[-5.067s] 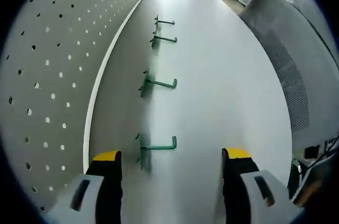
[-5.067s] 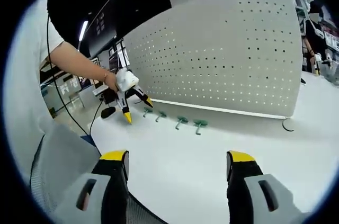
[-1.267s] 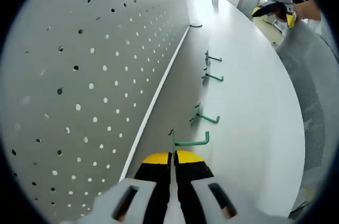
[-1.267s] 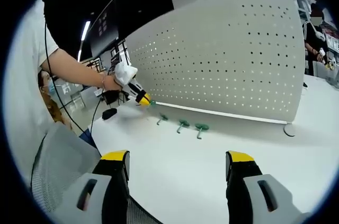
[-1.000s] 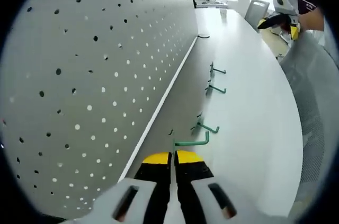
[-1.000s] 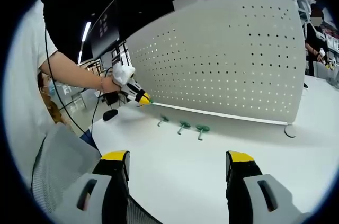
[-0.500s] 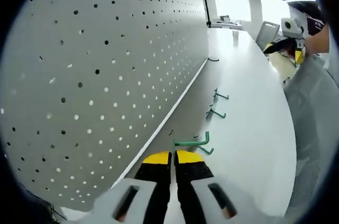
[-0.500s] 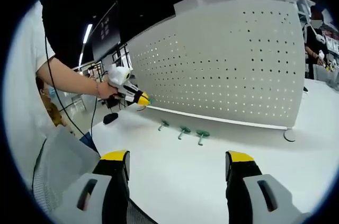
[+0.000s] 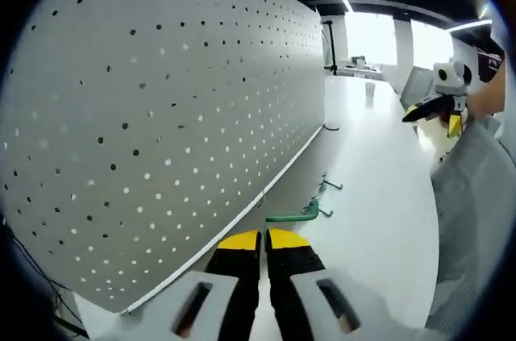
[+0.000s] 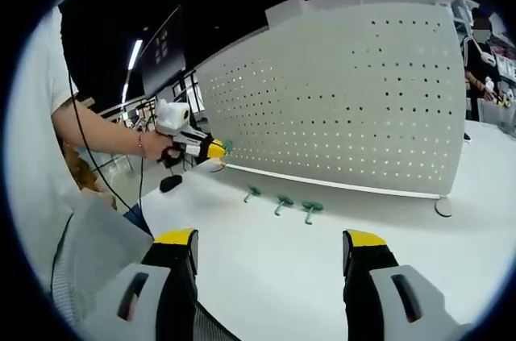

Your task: Insert the hook assembly into the mounting plate slot until the hook locks in place.

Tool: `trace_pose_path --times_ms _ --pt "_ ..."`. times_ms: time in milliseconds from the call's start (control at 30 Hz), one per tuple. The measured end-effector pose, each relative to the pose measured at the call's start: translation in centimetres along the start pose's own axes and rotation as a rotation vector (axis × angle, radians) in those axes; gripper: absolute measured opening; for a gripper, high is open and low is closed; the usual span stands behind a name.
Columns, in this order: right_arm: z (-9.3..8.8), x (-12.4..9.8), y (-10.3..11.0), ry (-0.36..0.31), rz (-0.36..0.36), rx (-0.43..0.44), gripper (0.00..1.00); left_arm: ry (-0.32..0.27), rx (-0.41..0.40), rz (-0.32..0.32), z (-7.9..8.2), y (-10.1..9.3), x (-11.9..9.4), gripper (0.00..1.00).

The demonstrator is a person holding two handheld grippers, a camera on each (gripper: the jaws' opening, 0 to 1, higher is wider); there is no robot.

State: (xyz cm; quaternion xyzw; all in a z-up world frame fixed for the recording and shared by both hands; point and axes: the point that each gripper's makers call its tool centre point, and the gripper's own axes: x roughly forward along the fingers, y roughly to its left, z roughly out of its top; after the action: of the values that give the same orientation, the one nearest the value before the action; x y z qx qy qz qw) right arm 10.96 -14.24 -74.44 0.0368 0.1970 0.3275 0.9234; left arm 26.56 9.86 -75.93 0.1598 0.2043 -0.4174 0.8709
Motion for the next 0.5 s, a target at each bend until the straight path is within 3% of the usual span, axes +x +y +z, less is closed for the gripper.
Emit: trace_pose_path --times_ms 267,500 --pt "0.2 -0.1 -0.1 -0.003 0.001 -0.006 0.7 -0.062 -0.045 0.027 1.2 -1.4 -0.3 0.01" --pt "0.5 -0.1 0.2 -0.016 0.004 -0.003 0.7 -0.154 -0.1 0.061 2.9 -2.7 -1.5 0.01"
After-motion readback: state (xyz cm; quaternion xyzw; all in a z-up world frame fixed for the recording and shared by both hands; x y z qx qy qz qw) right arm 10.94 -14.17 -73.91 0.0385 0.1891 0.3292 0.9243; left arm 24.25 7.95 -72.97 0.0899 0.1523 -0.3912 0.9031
